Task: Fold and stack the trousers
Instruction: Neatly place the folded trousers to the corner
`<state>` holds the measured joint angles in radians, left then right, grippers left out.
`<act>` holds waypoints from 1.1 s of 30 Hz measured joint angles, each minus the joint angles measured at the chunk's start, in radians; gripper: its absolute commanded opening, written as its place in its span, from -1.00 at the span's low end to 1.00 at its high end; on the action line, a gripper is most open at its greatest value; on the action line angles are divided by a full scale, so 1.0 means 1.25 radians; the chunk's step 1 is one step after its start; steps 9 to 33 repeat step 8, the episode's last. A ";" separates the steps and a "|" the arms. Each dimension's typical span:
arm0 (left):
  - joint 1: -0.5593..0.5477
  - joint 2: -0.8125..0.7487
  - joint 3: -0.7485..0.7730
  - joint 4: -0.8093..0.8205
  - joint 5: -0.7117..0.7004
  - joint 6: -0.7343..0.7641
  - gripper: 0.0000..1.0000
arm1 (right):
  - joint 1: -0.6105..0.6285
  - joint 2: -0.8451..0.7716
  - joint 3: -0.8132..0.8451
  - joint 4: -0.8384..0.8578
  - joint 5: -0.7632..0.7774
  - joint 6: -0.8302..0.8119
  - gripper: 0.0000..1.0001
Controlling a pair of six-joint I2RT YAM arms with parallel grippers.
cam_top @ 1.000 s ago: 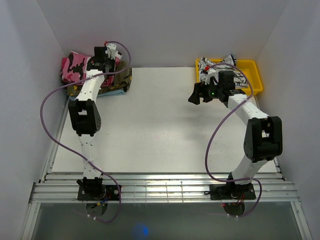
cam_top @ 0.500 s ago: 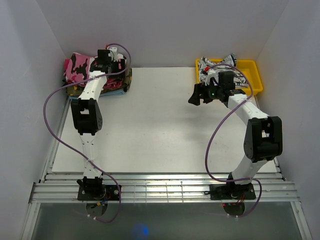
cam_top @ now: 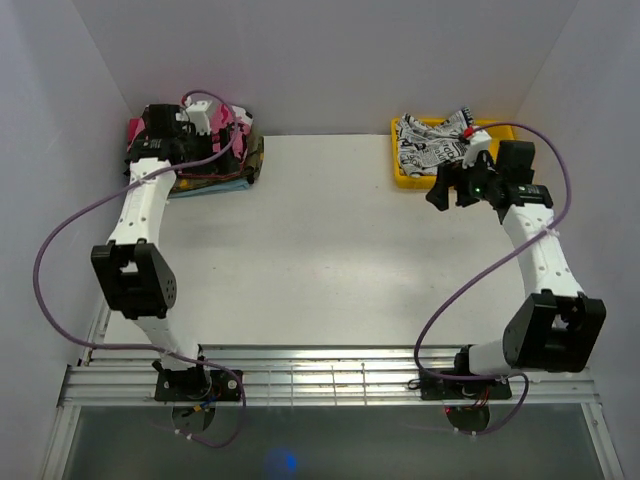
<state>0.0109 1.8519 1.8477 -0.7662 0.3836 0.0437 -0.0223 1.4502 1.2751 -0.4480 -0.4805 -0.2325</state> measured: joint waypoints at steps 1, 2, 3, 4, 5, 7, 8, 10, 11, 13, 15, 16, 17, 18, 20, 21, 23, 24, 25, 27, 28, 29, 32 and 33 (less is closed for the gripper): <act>0.011 -0.054 -0.069 -0.002 0.016 0.003 0.96 | -0.024 -0.035 -0.012 -0.013 0.001 -0.015 0.80; 0.021 -0.105 -0.141 0.002 0.028 0.006 0.96 | -0.049 -0.066 -0.022 -0.029 0.000 -0.028 0.80; 0.029 -0.150 -0.218 0.010 0.034 0.009 0.96 | -0.075 -0.098 -0.035 -0.043 0.001 -0.044 0.80; 0.033 -0.186 -0.282 0.006 0.040 0.011 0.96 | -0.096 -0.120 -0.049 -0.059 0.004 -0.057 0.80; 0.034 -0.215 -0.338 0.009 0.043 0.013 0.96 | -0.108 -0.136 -0.062 -0.072 0.005 -0.068 0.80; 0.031 -0.257 -0.435 0.013 0.046 0.016 0.96 | -0.123 -0.174 -0.107 -0.102 0.010 -0.095 0.80; 0.031 -0.273 -0.469 0.009 0.047 0.016 0.96 | -0.124 -0.190 -0.130 -0.123 0.012 -0.108 0.80; 0.031 -0.273 -0.469 0.009 0.047 0.016 0.96 | -0.124 -0.190 -0.130 -0.123 0.012 -0.108 0.80; 0.031 -0.273 -0.469 0.009 0.047 0.016 0.96 | -0.124 -0.190 -0.130 -0.123 0.012 -0.108 0.80; 0.031 -0.273 -0.469 0.009 0.047 0.016 0.96 | -0.124 -0.190 -0.130 -0.123 0.012 -0.108 0.80; 0.031 -0.273 -0.469 0.009 0.047 0.016 0.96 | -0.124 -0.190 -0.130 -0.123 0.012 -0.108 0.80; 0.031 -0.273 -0.469 0.009 0.047 0.016 0.96 | -0.124 -0.190 -0.130 -0.123 0.012 -0.108 0.80; 0.031 -0.273 -0.469 0.009 0.047 0.016 0.96 | -0.124 -0.190 -0.130 -0.123 0.012 -0.108 0.80; 0.031 -0.273 -0.469 0.009 0.047 0.016 0.96 | -0.124 -0.190 -0.130 -0.123 0.012 -0.108 0.80; 0.031 -0.273 -0.469 0.009 0.047 0.016 0.96 | -0.124 -0.190 -0.130 -0.123 0.012 -0.108 0.80; 0.031 -0.273 -0.469 0.009 0.047 0.016 0.96 | -0.124 -0.190 -0.130 -0.123 0.012 -0.108 0.80; 0.031 -0.273 -0.469 0.009 0.047 0.016 0.96 | -0.124 -0.190 -0.130 -0.123 0.012 -0.108 0.80; 0.031 -0.273 -0.469 0.009 0.047 0.016 0.96 | -0.124 -0.190 -0.130 -0.123 0.012 -0.108 0.80; 0.031 -0.273 -0.469 0.009 0.047 0.016 0.96 | -0.124 -0.190 -0.130 -0.123 0.012 -0.108 0.80; 0.031 -0.273 -0.469 0.009 0.047 0.016 0.96 | -0.124 -0.190 -0.130 -0.123 0.012 -0.108 0.80; 0.031 -0.273 -0.469 0.009 0.047 0.016 0.96 | -0.124 -0.190 -0.130 -0.123 0.012 -0.108 0.80; 0.031 -0.273 -0.469 0.009 0.047 0.016 0.96 | -0.124 -0.190 -0.130 -0.123 0.012 -0.108 0.80; 0.031 -0.273 -0.469 0.009 0.047 0.016 0.96 | -0.124 -0.190 -0.130 -0.123 0.012 -0.108 0.80; 0.031 -0.273 -0.469 0.009 0.047 0.016 0.96 | -0.124 -0.190 -0.130 -0.123 0.012 -0.108 0.80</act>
